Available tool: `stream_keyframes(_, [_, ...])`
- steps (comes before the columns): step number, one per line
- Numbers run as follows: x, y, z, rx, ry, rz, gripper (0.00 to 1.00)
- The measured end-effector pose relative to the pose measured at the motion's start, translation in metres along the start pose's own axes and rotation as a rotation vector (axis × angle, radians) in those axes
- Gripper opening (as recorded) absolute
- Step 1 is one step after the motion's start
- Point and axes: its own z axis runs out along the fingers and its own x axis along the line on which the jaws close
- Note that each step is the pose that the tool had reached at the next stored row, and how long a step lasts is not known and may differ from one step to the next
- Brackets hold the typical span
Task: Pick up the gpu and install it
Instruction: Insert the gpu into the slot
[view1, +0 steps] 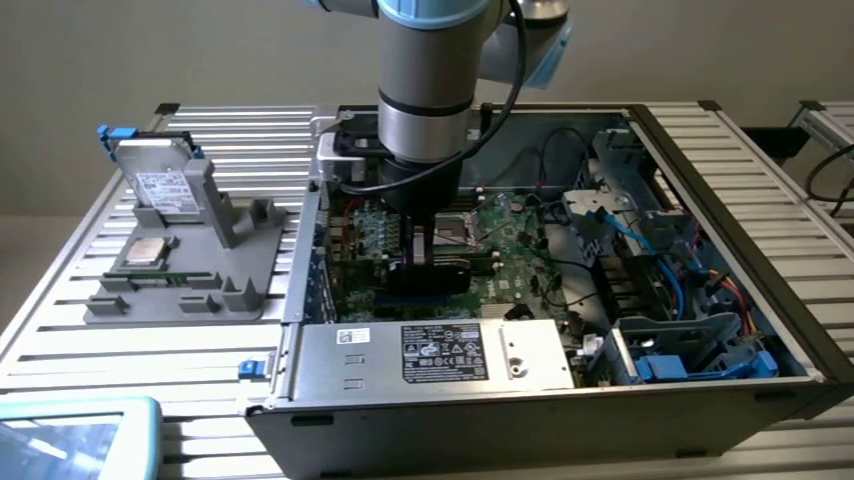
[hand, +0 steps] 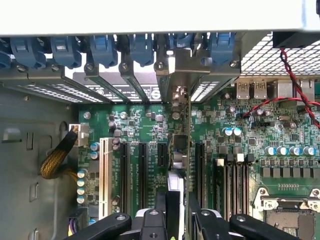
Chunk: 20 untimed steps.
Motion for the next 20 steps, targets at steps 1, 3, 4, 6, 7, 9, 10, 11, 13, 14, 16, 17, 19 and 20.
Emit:
stream_keyframes(1, [0.0000, 0.0000, 0.0000, -0.0004, -0.0053, 0.000, 0.27])
stream_keyframes(3, [0.0001, 0.0001, 0.0000, -0.0010, -0.0142, -0.001, 0.27])
stream_keyframes(4, [0.0000, 0.0001, 0.0000, -0.0017, -0.0173, -0.001, 0.27])
stream_keyframes(6, [0.0001, 0.0001, 0.0001, -0.0017, -0.0183, -0.001, 0.27])
stream_keyframes(7, [0.0004, 0.0001, 0.0001, -0.0016, -0.0184, -0.001, 0.27])
stream_keyframes(9, [0.0005, 0.0001, 0.0001, -0.0017, -0.0184, -0.001, 0.27])
stream_keyframes(10, [0.0009, 0.0000, 0.0001, -0.0017, -0.0184, -0.001, 0.27])
stream_keyframes(11, [0.0012, -0.0002, 0.0001, -0.0019, -0.0185, -0.001, 0.27])
stream_keyframes(13, [0.0014, -0.0003, 0.0001, -0.0027, -0.0188, -0.001, 0.27])
stream_keyframes(14, [0.0017, -0.0007, 0.0000, -0.0039, -0.0195, -0.001, 0.27])
stream_keyframes(16, [0.0021, -0.0016, -0.0006, -0.0044, -0.0194, -0.001, 0.27])
stream_keyframes(17, [0.0021, -0.0016, -0.0006, -0.0043, -0.0195, -0.001, 0.27])
stream_keyframes(19, [0.0021, -0.0017, -0.0006, -0.0042, -0.0195, -0.001, 0.27])
stream_keyframes(20, [0.0021, -0.0018, -0.0006, -0.0042, -0.0195, -0.001, 0.27])
